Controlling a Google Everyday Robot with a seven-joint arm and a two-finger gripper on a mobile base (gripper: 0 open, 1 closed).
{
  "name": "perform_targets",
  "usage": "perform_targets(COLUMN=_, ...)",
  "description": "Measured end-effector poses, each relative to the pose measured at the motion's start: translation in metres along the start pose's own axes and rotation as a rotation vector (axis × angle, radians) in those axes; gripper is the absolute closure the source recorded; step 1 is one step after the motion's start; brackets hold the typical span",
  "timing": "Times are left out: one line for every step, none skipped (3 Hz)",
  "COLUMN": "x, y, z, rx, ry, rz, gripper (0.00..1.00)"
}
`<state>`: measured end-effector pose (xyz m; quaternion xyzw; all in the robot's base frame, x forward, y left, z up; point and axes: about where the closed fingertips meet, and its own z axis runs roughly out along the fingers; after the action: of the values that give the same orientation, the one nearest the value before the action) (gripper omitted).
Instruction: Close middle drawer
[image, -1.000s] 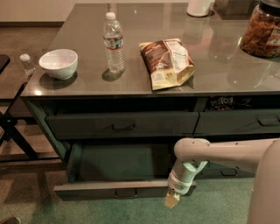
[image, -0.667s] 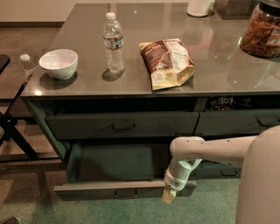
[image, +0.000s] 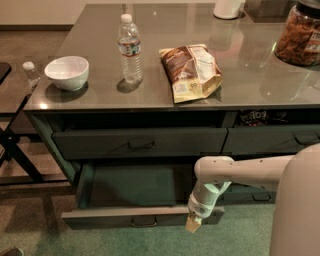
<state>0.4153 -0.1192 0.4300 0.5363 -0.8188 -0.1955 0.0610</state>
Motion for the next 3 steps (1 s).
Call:
perform_targets(x=0.0000, y=0.0000, z=0.0000, rx=0.000, ry=0.000, rz=0.000, gripper=0.58)
perform_targets(x=0.0000, y=0.0000, z=0.0000, rx=0.000, ry=0.000, rz=0.000, gripper=0.35)
perform_targets(x=0.0000, y=0.0000, z=0.0000, rx=0.000, ry=0.000, rz=0.000, gripper=0.12)
